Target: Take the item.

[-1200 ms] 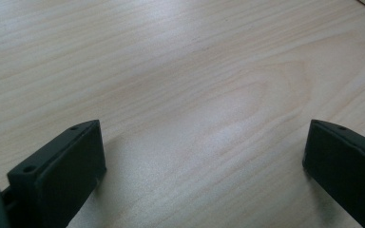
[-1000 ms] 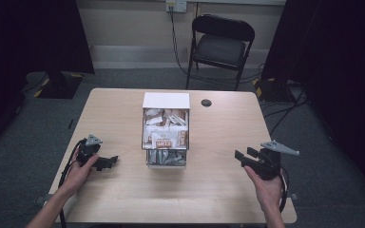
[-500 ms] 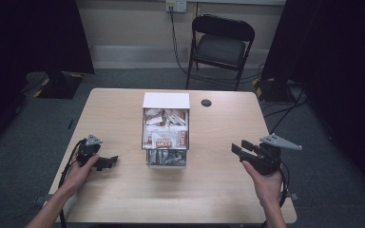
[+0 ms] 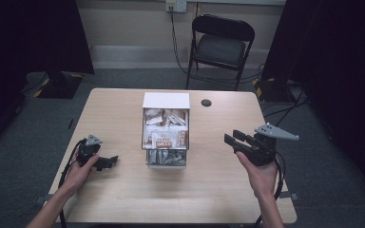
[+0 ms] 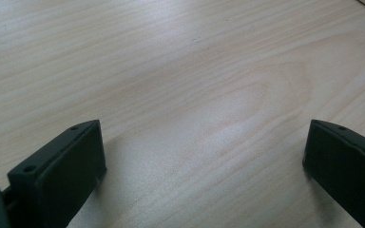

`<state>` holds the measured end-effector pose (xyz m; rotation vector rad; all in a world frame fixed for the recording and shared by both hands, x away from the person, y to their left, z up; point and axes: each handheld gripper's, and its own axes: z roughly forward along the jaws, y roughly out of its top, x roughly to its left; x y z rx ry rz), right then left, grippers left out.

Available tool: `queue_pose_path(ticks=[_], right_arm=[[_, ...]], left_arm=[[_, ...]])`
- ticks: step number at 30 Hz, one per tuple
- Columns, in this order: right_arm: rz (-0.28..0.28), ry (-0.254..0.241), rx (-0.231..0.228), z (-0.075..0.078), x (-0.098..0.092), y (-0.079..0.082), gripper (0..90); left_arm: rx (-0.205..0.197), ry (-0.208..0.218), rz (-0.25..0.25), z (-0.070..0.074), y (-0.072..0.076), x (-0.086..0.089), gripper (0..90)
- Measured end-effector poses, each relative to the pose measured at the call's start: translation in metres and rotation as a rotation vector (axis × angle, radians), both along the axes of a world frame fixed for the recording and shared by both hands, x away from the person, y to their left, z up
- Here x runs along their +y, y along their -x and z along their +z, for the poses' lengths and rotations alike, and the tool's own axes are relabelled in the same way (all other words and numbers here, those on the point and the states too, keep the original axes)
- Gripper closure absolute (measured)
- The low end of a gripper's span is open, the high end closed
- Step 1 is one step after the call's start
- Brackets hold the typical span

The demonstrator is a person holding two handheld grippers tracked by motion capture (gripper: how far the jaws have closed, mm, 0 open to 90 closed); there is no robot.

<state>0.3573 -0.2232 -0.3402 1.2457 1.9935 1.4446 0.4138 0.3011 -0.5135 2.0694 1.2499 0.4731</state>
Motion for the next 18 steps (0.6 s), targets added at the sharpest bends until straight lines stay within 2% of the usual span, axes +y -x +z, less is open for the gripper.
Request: queue_pose_path(ticks=[2, 4, 6, 18], right_arm=[[0.035, -0.009, 0.021, 0.006, 0.004, -0.004, 56.7], [0.039, -0.006, 0.02, 0.008, 0.005, -0.004, 56.8], [0.061, -0.012, 0.008, 0.013, 0.009, -0.004, 56.9], [0.145, -0.021, -0.019, 0.022, 0.033, -0.014, 56.9]], left_arm=[[0.001, 0.0, -0.001, 0.0, 0.0, 0.0, 0.0], [-0.001, 0.0, 0.001, 0.0, 0.0, 0.0, 0.0], [0.0, 0.0, 0.0, 0.0, 0.0, 0.0, 0.0], [0.0, 0.0, 0.0, 0.0, 0.0, 0.0, 0.0]])
